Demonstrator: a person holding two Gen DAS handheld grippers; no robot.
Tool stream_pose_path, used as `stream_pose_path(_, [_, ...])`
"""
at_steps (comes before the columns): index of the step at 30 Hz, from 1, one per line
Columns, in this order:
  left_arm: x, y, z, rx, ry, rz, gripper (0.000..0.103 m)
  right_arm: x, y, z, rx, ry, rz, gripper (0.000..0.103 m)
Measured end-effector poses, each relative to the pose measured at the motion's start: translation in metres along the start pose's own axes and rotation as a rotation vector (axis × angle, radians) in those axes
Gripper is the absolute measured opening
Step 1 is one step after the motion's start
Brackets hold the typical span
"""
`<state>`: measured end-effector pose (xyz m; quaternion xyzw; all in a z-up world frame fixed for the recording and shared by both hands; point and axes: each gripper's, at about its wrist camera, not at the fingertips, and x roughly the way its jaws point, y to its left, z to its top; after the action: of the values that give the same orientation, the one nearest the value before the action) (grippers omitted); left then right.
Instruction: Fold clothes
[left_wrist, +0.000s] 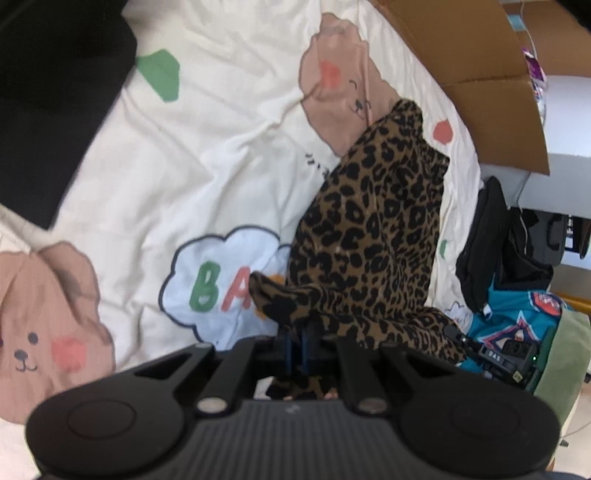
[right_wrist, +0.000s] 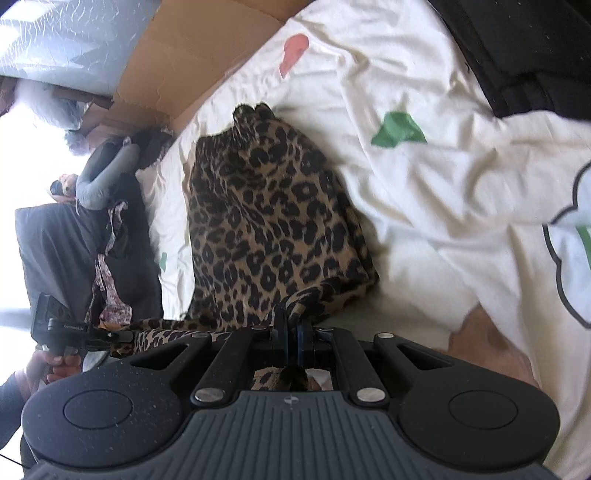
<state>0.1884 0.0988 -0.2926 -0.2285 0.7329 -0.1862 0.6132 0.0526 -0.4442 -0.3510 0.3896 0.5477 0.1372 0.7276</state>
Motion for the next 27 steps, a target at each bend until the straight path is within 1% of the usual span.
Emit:
stream_pose_path(3, [0.002,-0.001,0.006,0.011,-0.020,0.003,0.005,0.004,-0.001,0.005,-0.001,-0.018,0.008,0.003])
stream_pose_path(6, [0.005,-0.002,0.014,0.025,-0.043,0.000,0.005,0.011,-0.009,0.012,0.038,-0.053,0.023,0.003])
stream_pose_path(10, [0.006,-0.002,0.024,0.005,-0.090,-0.017,0.005,0.015,-0.011,0.021,0.052,-0.088,0.034,0.003])
stream_pose_path(16, [0.010,-0.008,0.042,0.017,-0.142,-0.018,0.005,0.025,-0.018,0.029,0.098,-0.131,0.024,0.003])
stream_pose_path(20, [0.021,-0.012,0.059,0.054,-0.147,0.005,0.005,0.029,-0.022,0.037,0.117,-0.160,0.019,0.003])
stream_pose_path(23, [0.031,-0.013,0.072,0.053,-0.153,0.018,0.005,0.036,-0.028,0.040,0.142,-0.168,0.006,0.003])
stream_pose_path(25, [0.039,-0.012,0.078,0.061,-0.161,0.042,0.005,0.041,-0.033,0.040,0.164,-0.179,0.006,0.003])
stream_pose_path(27, [0.049,-0.007,0.082,0.044,-0.169,0.055,0.005,0.045,-0.038,0.039,0.192,-0.191,0.008,0.004])
